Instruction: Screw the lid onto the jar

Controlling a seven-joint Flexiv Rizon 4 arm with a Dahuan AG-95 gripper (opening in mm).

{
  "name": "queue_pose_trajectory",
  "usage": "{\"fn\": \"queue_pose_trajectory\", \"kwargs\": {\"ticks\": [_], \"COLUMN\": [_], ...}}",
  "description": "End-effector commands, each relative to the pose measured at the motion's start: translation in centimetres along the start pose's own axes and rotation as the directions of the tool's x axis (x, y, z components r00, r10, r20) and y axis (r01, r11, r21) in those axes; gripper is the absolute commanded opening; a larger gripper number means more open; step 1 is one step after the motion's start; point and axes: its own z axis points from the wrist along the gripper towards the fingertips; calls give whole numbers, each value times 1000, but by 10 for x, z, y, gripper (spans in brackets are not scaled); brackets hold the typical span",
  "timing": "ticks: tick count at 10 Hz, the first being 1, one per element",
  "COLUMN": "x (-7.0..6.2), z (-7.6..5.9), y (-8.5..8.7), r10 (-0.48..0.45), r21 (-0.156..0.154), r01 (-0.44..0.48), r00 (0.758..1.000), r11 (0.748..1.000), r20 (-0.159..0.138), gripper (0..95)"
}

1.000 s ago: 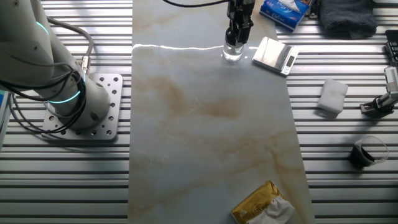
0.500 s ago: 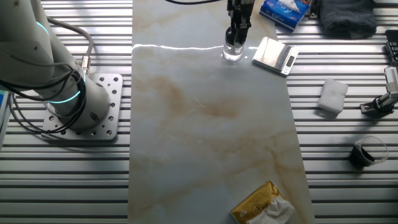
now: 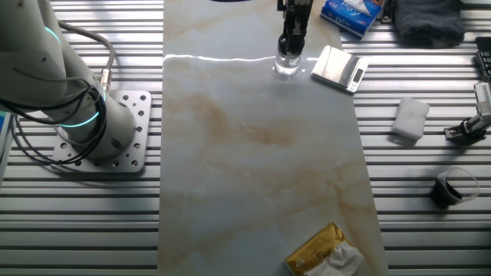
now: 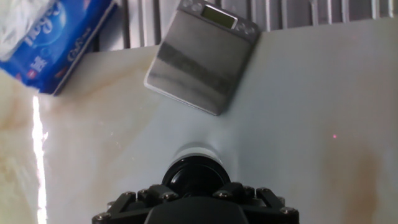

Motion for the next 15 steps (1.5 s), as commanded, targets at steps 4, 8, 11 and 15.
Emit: {"fn": "queue_pose_trajectory", "kwargs": {"ticks": [4,8,11,15], "x": [0,0,0,0], "z": [0,1,0,0], "y": [-1,-1,-1,-1], "r10": [172,172,131,133], "r21": [-14,-10,-5,-5], "r01": [-172,-172,-131,-133], "r00": [985,985,991,991], "r11": [985,985,991,991], "r20": [-5,-3,3,3], "gripper": [0,0,0,190]}}
